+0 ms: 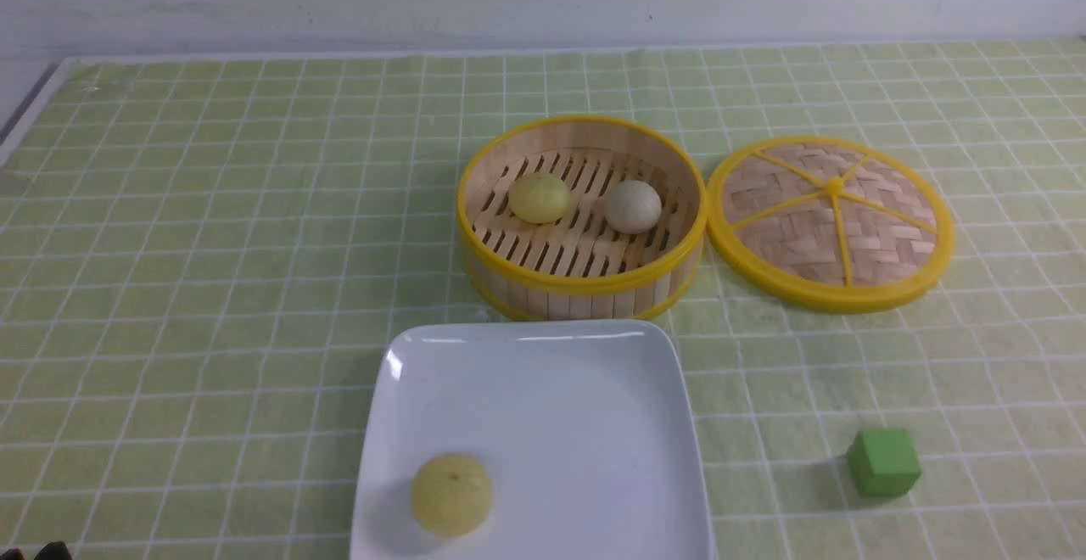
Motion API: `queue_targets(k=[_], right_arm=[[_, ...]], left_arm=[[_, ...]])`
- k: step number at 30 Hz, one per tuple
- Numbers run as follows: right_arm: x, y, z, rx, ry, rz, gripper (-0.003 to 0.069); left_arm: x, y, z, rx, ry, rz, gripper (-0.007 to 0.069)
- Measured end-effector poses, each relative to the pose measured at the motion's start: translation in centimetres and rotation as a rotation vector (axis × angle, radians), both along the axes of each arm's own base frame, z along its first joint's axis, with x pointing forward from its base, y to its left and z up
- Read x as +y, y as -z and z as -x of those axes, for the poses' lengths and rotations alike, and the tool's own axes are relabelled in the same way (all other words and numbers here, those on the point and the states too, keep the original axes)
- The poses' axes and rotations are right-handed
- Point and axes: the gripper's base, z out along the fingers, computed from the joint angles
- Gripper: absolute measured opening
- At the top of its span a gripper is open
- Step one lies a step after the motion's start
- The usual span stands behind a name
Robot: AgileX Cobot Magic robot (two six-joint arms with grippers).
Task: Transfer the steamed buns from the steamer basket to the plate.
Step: Use the right arm to grab the steamed stuffed bun that is closest to it
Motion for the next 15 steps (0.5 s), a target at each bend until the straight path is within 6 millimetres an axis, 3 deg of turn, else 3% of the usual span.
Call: queue_targets(k=[15], right_arm=[[0.0,0.0,0.0,0.0,0.0,0.001,0.024]], left_arm=[[0.0,0.0,0.0,0.0,0.0,0.0,0.0223]])
